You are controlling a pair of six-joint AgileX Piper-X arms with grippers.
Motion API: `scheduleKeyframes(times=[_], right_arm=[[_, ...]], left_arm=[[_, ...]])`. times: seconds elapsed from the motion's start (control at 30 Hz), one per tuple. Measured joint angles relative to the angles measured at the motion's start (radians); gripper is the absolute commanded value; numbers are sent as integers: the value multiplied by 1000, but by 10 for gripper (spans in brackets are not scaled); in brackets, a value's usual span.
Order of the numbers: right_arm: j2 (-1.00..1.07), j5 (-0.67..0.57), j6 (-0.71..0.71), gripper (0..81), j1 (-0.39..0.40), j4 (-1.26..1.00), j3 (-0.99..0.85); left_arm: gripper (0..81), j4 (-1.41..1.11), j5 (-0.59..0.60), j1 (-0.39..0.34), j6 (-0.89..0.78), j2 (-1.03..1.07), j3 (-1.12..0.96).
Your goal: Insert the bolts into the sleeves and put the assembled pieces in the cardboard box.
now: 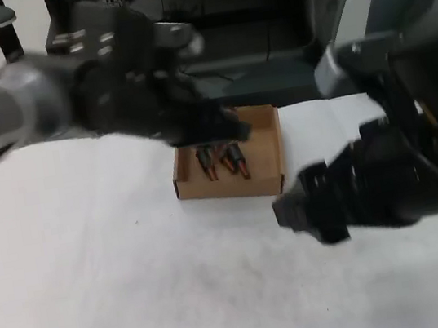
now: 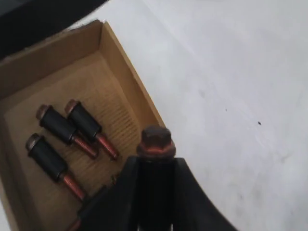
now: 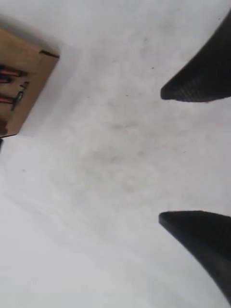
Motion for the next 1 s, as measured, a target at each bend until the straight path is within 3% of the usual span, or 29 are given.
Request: scheduleKeyframes(times=[0.27, 0.37, 0.57, 0.83, 0.9, 1.0], right_arm=[[26, -28, -133, 659, -50, -1, 21], [76, -97, -153, 659, -91, -12, 23], [126, -199, -163, 659, -131, -59, 23], [127, -236, -163, 659, -131, -102, 23], [127, -238, -163, 659, -131, -101, 23], [127, -244, -163, 659, -131, -103, 23]], left_arm=[[17, 158, -63, -35, 15, 266, -329], [17, 184, -102, -35, 24, 329, -414], [17, 197, -150, -32, 63, 410, -510], [8, 249, -175, -26, 76, 478, -540], [118, 268, -177, -24, 76, 478, -544], [417, 282, -180, -24, 78, 478, -547]])
